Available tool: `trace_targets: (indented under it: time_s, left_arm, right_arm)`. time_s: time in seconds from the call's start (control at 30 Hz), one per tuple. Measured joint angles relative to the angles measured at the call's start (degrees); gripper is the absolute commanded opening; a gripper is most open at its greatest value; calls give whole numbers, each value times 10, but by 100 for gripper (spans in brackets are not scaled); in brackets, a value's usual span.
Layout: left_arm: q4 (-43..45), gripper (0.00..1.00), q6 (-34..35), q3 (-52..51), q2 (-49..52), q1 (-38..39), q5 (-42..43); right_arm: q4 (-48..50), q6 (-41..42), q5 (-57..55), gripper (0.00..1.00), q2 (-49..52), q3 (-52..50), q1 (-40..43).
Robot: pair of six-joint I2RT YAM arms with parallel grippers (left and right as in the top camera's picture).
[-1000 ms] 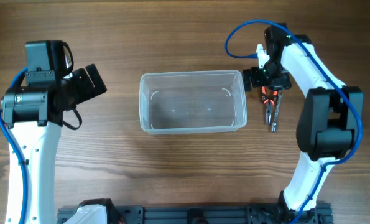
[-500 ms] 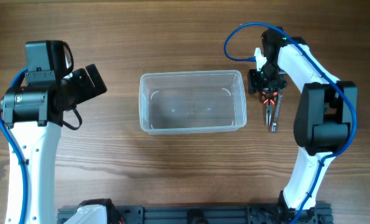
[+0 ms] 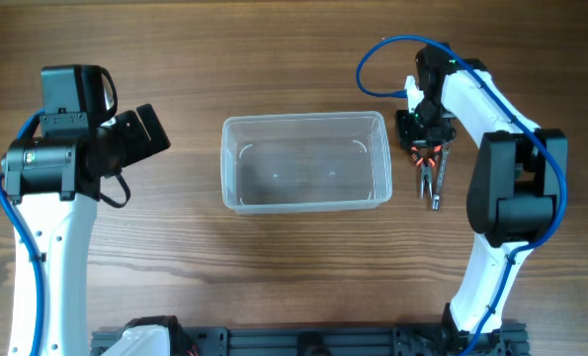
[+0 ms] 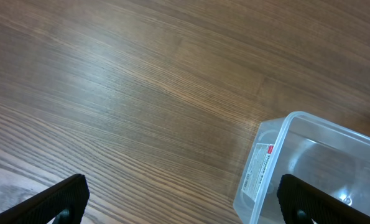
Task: Pack container
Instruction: 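Grasp the orange-black pliers with the right gripper and lift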
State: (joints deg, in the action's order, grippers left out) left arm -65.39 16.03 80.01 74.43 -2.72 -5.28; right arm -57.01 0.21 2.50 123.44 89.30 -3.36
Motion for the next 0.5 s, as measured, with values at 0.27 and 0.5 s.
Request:
trace_targets:
  time_s: [0.27,0.5]
  left_arm:
    - [0,100,0,0,0,0,0]
    - [0,100,2,0,0,0,0]
  right_arm:
    - [0,13,-8,7,0,0,-1]
    - [-2,17,-9,4,0,0,-1]
